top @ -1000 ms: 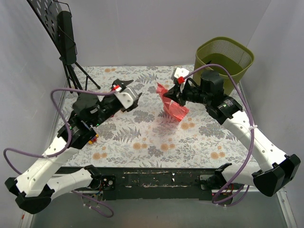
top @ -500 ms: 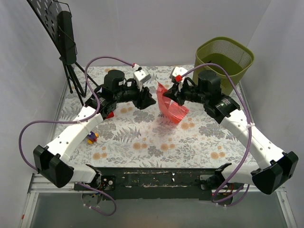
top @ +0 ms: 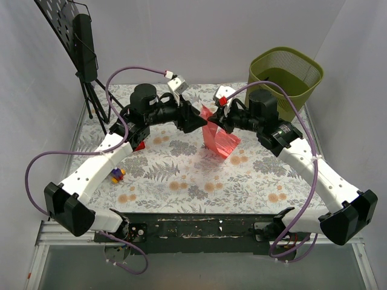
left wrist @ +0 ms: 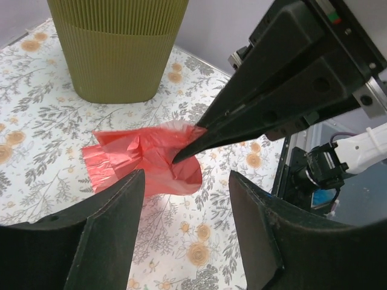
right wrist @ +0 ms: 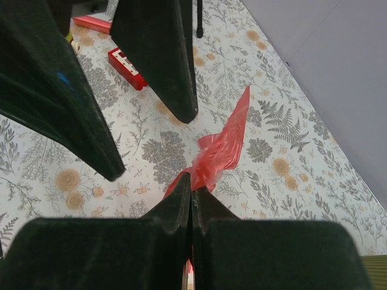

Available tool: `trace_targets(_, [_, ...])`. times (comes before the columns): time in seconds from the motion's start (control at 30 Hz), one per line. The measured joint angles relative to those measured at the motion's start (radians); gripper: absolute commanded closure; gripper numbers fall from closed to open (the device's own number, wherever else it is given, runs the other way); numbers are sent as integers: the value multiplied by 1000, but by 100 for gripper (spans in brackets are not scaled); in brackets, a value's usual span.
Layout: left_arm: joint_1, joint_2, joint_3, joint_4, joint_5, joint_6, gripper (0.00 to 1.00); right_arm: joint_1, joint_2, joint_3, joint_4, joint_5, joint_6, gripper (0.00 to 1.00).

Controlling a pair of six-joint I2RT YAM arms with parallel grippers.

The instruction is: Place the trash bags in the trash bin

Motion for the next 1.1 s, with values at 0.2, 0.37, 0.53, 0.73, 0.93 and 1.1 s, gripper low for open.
trace_targets(0.2, [0,53,3,44,23,-63,46,13,0,0,0,5,-29,99])
trace_targets(0.37, [0,90,19,71,44,-104,53,20,0,0,0,11,-42,99])
trace_targets(0.53, [5,99,21,87,68,-134,59,23,0,0,0,19,-55,99])
trace_targets(0.73, [32,99,22,113,103,-191,56,25,0,0,1,26,-65,99])
trace_targets(0.93, [79,107,22,151,132,-243,57,27,0,0,0,26,-80,99])
trace_targets(1.1, [83,120,22,161,159,-262,53,31,0,0,0,27,-87,99])
